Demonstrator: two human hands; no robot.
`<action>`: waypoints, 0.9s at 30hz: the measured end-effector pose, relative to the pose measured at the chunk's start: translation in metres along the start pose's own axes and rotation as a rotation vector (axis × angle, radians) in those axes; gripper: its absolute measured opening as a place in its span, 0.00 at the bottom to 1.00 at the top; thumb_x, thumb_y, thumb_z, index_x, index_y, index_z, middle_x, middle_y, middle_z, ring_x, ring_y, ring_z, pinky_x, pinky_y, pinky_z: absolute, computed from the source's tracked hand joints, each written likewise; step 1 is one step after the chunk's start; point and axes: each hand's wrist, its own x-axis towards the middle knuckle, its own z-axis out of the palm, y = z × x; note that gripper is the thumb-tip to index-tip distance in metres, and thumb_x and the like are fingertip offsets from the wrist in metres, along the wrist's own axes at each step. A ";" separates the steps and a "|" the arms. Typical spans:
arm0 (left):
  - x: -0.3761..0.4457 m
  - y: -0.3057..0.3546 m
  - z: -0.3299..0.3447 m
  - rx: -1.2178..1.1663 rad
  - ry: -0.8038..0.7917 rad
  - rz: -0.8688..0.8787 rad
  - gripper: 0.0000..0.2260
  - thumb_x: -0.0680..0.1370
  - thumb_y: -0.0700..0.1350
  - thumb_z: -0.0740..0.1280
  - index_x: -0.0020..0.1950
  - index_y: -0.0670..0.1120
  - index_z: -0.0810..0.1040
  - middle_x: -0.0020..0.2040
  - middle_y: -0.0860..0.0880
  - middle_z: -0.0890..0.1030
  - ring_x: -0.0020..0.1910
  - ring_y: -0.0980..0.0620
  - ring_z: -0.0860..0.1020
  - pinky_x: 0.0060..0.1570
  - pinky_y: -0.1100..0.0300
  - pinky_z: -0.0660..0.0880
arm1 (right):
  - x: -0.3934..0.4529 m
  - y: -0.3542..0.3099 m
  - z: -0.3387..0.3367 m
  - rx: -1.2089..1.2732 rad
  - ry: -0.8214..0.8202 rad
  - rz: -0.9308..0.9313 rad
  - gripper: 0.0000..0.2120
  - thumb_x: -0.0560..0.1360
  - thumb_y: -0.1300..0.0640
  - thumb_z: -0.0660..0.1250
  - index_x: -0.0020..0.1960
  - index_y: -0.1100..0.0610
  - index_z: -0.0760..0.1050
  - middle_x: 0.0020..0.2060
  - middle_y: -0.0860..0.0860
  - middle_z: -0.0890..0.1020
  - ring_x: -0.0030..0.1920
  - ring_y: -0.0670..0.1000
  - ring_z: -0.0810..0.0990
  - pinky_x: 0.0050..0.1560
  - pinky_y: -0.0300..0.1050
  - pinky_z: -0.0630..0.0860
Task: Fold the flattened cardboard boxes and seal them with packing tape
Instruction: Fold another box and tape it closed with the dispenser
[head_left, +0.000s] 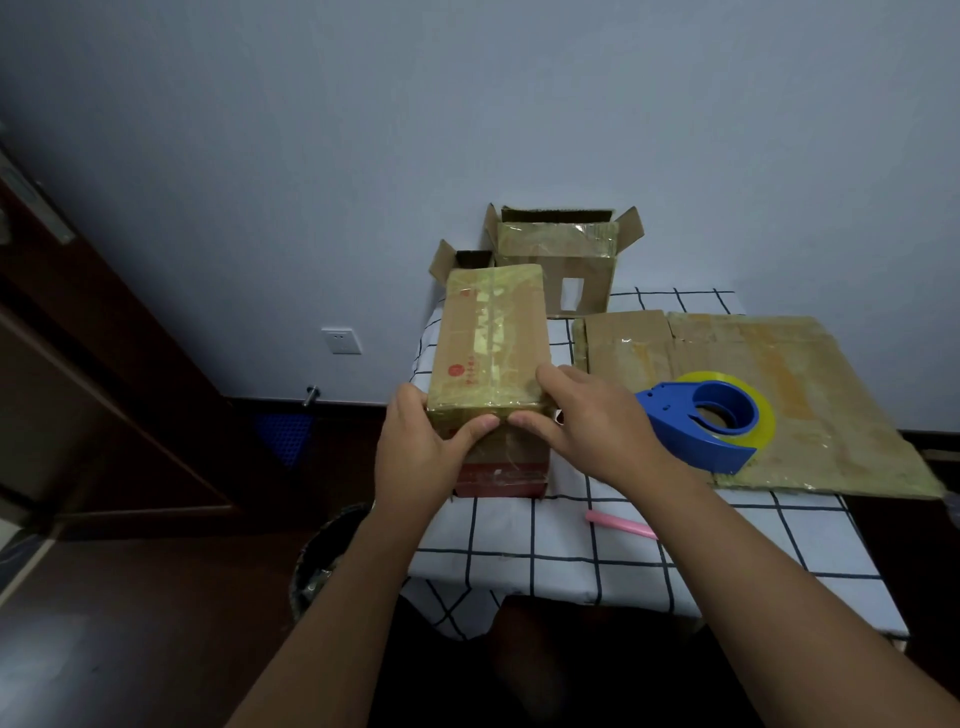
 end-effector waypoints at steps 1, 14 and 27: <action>0.001 -0.004 -0.004 -0.040 -0.037 0.011 0.20 0.69 0.61 0.75 0.46 0.52 0.67 0.48 0.52 0.76 0.45 0.56 0.76 0.38 0.61 0.74 | -0.002 0.003 -0.002 0.025 -0.031 -0.012 0.16 0.78 0.39 0.61 0.47 0.49 0.60 0.42 0.45 0.70 0.39 0.49 0.70 0.36 0.47 0.69; 0.009 -0.018 -0.027 -0.079 -0.081 0.197 0.10 0.77 0.42 0.70 0.39 0.53 0.75 0.40 0.57 0.81 0.41 0.63 0.78 0.39 0.73 0.70 | -0.005 0.015 -0.010 0.056 -0.120 -0.088 0.10 0.83 0.49 0.55 0.45 0.50 0.59 0.37 0.44 0.66 0.34 0.44 0.66 0.32 0.42 0.60; 0.033 0.021 -0.028 -0.323 -0.346 -0.248 0.19 0.80 0.63 0.57 0.58 0.53 0.80 0.52 0.54 0.83 0.50 0.58 0.80 0.45 0.61 0.76 | 0.019 0.010 0.001 0.710 -0.076 0.504 0.30 0.80 0.34 0.53 0.73 0.53 0.66 0.63 0.50 0.76 0.62 0.53 0.76 0.63 0.60 0.74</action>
